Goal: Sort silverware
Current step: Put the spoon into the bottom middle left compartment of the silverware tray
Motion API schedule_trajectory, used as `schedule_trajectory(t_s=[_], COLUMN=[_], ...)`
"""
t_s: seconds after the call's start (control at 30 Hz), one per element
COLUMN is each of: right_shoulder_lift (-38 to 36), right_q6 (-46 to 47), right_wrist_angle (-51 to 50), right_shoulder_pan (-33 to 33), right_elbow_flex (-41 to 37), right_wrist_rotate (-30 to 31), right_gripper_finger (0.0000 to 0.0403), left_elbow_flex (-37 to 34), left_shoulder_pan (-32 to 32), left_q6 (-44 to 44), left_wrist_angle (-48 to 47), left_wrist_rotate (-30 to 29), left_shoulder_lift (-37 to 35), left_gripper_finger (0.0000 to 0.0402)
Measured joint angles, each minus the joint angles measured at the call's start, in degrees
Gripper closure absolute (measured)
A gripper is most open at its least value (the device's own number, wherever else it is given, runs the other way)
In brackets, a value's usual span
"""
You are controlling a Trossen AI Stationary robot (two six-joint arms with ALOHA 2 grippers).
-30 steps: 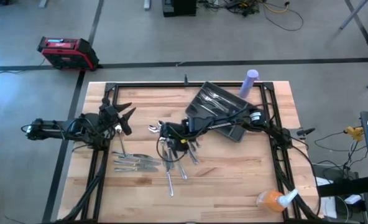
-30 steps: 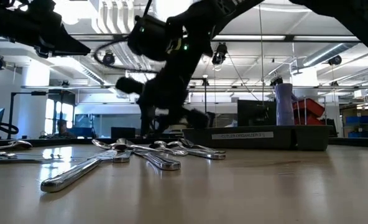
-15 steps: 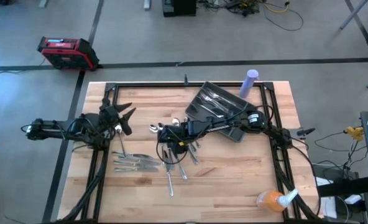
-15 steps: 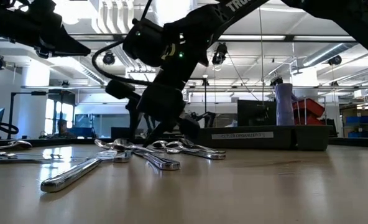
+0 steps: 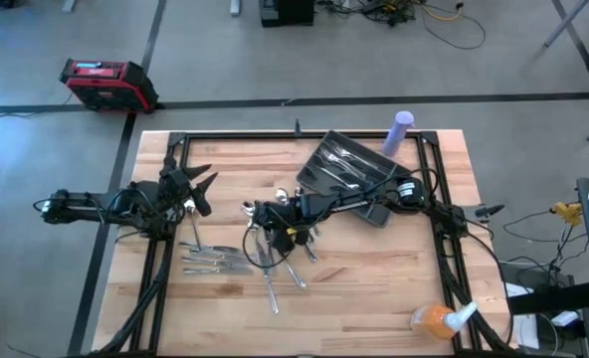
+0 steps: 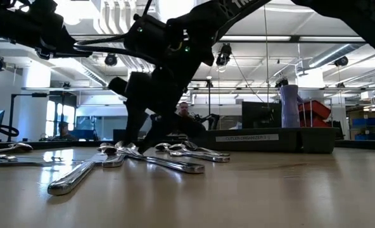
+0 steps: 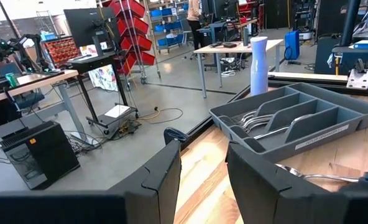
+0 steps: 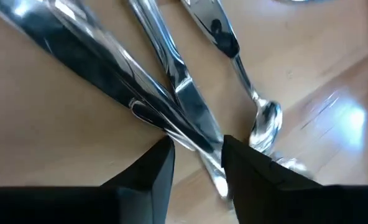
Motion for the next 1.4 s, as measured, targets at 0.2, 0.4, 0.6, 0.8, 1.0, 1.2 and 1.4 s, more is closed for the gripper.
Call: schedule_trajectory(t_s=[0.2, 0.4, 0.6, 0.8, 1.0, 1.2, 1.4], right_shoulder_lift=[0.1, 0.5, 0.3, 3.8, 5.8, 5.8, 5.9], right_q6=[14.1, 19.6, 6.5, 5.6, 11.7, 20.7, 24.6], right_wrist_angle=[-2.7, -11.2, -12.1, -14.4, -15.7, -22.3, -24.9], right_shoulder_pan=[-0.6, -0.5, -0.8, -3.0, -4.3, -4.8, -4.9], right_elbow_flex=[0.6, 8.2, 12.0, 11.8, 12.6, 13.6, 14.8], right_wrist_rotate=[-2.6, -3.7, -3.6, -3.4, -6.3, -6.2, -6.2], right_gripper_finger=[0.0324, 0.0338, 0.0325, 0.0302, 0.028, 0.0286, 0.0317], left_elbow_flex=[0.0, 0.0, 0.0, -0.3, -0.4, -0.4, -0.4], left_shoulder_pan=[0.0, 0.0, 0.0, 0.0, 0.0, 0.0, 0.0], left_q6=[-0.6, -0.8, -1.1, -2.6, -3.2, -3.4, -3.2], left_wrist_angle=[0.1, 0.3, 1.5, 1.5, 2.6, 3.3, 4.2], left_wrist_rotate=[0.0, 0.0, 0.6, 2.0, 2.0, 2.0, 2.0], left_shoulder_lift=[0.1, 0.2, 0.5, 1.9, 4.2, 6.4, 7.6], left_gripper_finger=[0.0283, 0.0283, 0.0283, 0.0283, 0.0283, 0.0283, 0.0283])
